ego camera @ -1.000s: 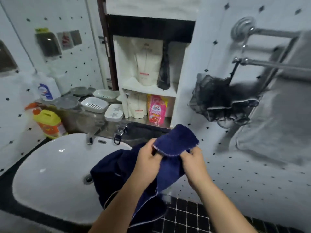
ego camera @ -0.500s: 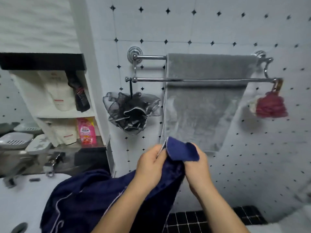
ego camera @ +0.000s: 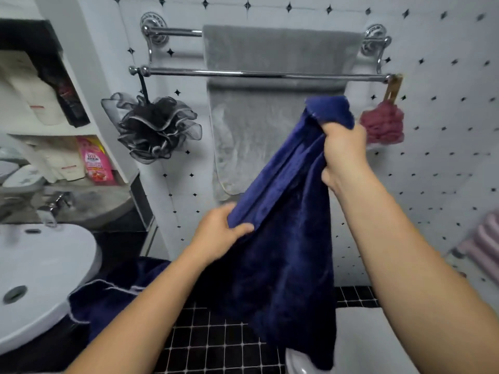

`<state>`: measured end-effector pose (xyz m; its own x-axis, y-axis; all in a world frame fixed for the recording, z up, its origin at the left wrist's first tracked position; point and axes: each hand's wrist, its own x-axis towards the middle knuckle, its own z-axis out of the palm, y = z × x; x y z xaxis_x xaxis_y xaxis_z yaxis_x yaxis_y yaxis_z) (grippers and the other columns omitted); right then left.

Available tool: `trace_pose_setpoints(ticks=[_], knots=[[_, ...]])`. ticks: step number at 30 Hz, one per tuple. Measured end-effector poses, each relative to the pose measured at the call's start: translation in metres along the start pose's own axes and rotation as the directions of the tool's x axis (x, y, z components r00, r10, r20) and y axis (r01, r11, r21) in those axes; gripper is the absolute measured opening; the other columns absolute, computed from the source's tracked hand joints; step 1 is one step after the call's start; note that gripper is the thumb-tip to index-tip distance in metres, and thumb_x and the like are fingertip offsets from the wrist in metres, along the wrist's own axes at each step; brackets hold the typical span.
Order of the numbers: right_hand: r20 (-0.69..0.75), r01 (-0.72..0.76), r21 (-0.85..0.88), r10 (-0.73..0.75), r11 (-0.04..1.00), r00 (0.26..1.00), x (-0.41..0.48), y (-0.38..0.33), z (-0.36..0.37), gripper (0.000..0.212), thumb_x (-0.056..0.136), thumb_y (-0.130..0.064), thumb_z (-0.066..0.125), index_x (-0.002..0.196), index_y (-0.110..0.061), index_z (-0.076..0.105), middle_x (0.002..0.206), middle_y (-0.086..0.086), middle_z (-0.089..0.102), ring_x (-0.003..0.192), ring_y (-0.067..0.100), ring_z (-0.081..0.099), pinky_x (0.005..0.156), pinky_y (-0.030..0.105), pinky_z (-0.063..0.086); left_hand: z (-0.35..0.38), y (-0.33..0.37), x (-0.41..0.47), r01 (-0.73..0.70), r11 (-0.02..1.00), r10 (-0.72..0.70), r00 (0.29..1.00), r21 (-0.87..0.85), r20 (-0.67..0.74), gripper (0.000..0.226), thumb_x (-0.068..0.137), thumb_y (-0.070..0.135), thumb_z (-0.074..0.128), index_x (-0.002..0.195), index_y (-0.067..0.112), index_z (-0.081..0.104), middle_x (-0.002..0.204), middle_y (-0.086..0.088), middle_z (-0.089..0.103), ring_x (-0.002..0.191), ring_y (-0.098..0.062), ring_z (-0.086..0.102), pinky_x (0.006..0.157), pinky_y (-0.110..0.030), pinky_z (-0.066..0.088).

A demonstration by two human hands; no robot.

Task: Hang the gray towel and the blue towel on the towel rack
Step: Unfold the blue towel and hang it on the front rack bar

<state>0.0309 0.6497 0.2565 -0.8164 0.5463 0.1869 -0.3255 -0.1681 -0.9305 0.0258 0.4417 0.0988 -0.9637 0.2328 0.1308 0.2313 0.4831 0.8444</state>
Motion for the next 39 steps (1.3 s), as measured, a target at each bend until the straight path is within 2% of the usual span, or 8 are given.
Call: trace_pose_setpoints(ticks=[8,11,14,17,26,31,35,39], knots=[[-0.045,0.140,-0.148,-0.148,0.979,0.988,0.040,-0.041,-0.054,0.009,0.073,-0.018,0.076,0.072,-0.019,0.067,0.069,-0.006,0.069,0.067,0.014,0.064,0.063,0.032,0.052,-0.010,-0.050,0.003,0.355,0.872,-0.381,0.925,-0.338,-0.012,0.017,0.071,0.005,0.081,0.079,-0.004,0.070,0.076,-0.016,0.070,0.069,-0.026,0.063,0.069,-0.045,0.057],[0.184,0.146,-0.303,-0.093,0.942,0.978,0.046,-0.035,-0.078,0.021,0.066,-0.020,0.083,0.083,-0.020,0.072,0.068,-0.016,0.071,0.061,0.000,0.064,0.058,0.020,0.051,-0.028,0.001,0.030,0.226,0.886,-0.282,0.956,-0.405,-0.082,0.010,0.072,-0.004,0.073,0.073,0.002,0.065,0.069,-0.010,0.059,0.067,-0.018,0.053,0.052,-0.024,0.046],[0.578,0.334,-0.615,0.121,0.715,0.807,0.034,-0.016,-0.081,0.070,0.068,-0.018,0.088,0.131,-0.028,0.059,0.119,-0.018,0.065,0.095,-0.016,0.061,0.084,0.011,0.047,-0.023,0.067,0.055,0.051,0.930,-0.071,0.997,-0.365,-0.043,0.023,0.074,-0.008,0.066,0.062,0.011,0.059,0.056,0.001,0.052,0.053,-0.009,0.046,0.049,-0.020,0.036],[0.690,0.474,-0.684,0.283,0.554,0.666,0.011,0.011,-0.056,0.050,0.079,-0.018,0.074,0.127,-0.025,0.061,0.123,-0.009,0.064,0.105,-0.003,0.058,0.091,0.018,0.047,-0.006,0.129,0.062,-0.150,0.936,0.170,0.985,-0.317,0.035,0.033,0.070,-0.014,0.061,0.059,0.017,0.061,0.051,0.009,0.052,0.046,0.003,0.042,0.045,-0.017,0.035],[0.626,0.319,-0.573,0.152,0.755,0.765,0.006,-0.009,-0.043,0.024,0.078,-0.019,0.062,0.084,-0.039,0.075,0.085,-0.018,0.076,0.077,-0.005,0.067,0.066,0.015,0.051,-0.018,0.093,0.055,-0.125,0.902,0.238,0.943,-0.413,0.234,0.047,0.063,0.013,0.088,0.105,0.014,0.067,0.100,-0.001,0.075,0.087,-0.010,0.069,0.082,-0.028,0.054],[0.548,0.309,-0.454,-0.012,0.836,0.837,0.016,-0.014,-0.044,0.021,0.076,-0.025,0.066,0.091,-0.039,0.074,0.088,-0.014,0.077,0.077,0.002,0.071,0.061,0.018,0.053,-0.017,-0.017,0.033,0.175,0.969,-0.095,0.916,-0.173,0.390,0.038,0.060,0.006,0.087,0.092,0.020,0.073,0.094,0.003,0.078,0.086,-0.016,0.073,0.087,-0.037,0.057],[0.442,0.286,-0.404,-0.088,0.869,0.892,0.026,-0.006,-0.063,0.022,0.067,-0.034,0.070,0.089,-0.039,0.073,0.086,-0.016,0.076,0.075,-0.001,0.070,0.061,0.019,0.054,-0.049,-0.063,0.033,0.403,0.886,-0.353,0.907,-0.231,0.229,0.014,0.079,-0.002,0.073,0.069,0.008,0.074,0.076,-0.010,0.074,0.065,-0.023,0.068,0.073,-0.040,0.059],[0.477,0.279,-0.575,0.038,0.769,0.878,0.025,0.020,-0.069,0.042,0.072,-0.022,0.074,0.110,-0.038,0.066,0.108,-0.007,0.075,0.093,0.002,0.070,0.072,0.018,0.052,-0.092,0.009,0.073,0.173,0.844,-0.243,0.967,-0.508,-0.074,0.017,0.084,-0.010,0.056,0.080,0.001,0.068,0.072,-0.014,0.068,0.062,-0.020,0.062,0.064,-0.028,0.050]])
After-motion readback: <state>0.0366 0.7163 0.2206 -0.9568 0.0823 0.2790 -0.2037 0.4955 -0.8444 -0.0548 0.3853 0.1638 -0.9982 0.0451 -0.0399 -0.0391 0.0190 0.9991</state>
